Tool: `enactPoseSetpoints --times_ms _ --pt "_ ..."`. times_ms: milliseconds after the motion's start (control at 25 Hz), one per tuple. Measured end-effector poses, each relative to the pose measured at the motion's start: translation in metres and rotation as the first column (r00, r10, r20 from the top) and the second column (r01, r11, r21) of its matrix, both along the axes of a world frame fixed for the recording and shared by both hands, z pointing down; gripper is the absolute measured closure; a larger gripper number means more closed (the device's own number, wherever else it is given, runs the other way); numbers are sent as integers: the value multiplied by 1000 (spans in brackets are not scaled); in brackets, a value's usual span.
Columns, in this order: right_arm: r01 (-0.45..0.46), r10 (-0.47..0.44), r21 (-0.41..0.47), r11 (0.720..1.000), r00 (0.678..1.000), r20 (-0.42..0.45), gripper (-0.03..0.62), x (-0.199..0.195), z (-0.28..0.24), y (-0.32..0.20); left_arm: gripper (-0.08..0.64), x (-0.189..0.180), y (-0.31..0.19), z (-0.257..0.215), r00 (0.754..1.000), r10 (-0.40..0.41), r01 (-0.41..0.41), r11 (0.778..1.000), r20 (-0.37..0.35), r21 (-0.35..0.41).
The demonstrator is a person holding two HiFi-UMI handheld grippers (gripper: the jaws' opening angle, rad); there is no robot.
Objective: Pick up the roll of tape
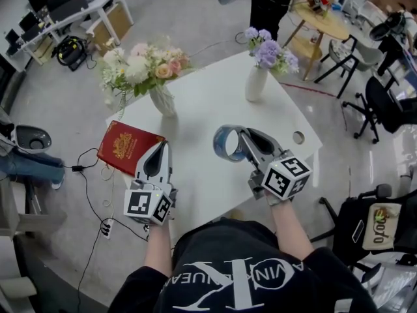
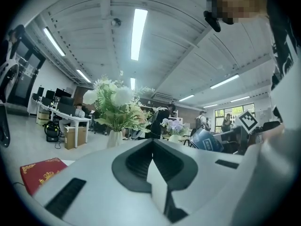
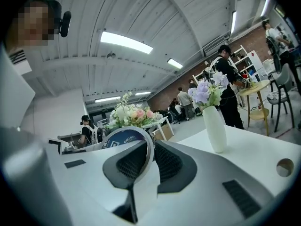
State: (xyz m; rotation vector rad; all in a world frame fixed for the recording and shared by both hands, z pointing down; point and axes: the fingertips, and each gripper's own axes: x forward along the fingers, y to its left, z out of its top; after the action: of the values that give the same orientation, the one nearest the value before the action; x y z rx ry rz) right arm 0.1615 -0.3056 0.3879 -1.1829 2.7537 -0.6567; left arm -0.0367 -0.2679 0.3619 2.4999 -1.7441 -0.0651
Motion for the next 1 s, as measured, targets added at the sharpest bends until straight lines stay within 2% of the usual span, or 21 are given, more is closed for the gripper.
enactPoseSetpoints --times_ms 560,840,1000 --pt "-29 27 72 997 999 31 525 14 -28 -2 561 8 -9 -25 1000 12 -12 998 7 56" --pt "-52 45 122 991 997 58 525 24 -42 4 561 12 -11 -34 1000 12 -13 998 11 61" --pt "-56 50 122 991 997 55 525 24 -41 5 561 14 -10 -31 1000 20 -21 998 19 54"
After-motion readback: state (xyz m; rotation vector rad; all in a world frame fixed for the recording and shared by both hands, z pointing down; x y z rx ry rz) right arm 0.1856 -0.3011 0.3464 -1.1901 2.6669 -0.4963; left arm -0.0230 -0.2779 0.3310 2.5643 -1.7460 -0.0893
